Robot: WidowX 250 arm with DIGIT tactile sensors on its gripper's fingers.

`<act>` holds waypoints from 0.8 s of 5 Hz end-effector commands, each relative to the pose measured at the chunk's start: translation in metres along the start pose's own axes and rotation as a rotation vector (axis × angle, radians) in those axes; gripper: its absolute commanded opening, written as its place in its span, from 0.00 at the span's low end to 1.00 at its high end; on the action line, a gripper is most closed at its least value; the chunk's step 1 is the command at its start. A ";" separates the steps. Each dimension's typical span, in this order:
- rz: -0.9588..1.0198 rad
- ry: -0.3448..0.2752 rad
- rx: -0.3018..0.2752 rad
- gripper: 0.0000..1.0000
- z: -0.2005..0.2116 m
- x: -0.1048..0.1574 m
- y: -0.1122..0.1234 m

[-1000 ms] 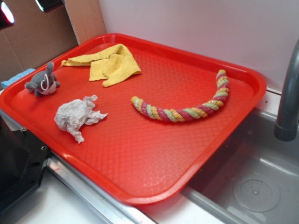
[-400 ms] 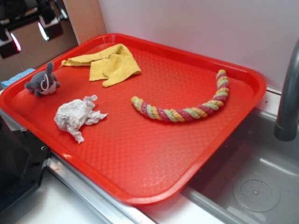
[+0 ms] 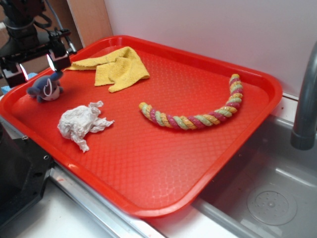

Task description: Grab the gray animal.

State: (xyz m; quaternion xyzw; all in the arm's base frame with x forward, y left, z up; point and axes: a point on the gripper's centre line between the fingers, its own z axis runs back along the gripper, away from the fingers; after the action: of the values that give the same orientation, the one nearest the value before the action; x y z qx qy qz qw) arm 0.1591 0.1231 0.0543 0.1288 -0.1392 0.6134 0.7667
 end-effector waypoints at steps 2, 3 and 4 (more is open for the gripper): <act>0.063 -0.092 0.002 0.57 -0.028 0.000 0.006; 0.083 -0.085 -0.008 0.00 -0.025 0.001 0.005; -0.002 -0.038 -0.008 0.00 -0.014 0.005 -0.002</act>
State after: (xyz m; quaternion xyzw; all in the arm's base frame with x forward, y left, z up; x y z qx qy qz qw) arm 0.1644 0.1250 0.0327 0.1445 -0.1364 0.6044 0.7715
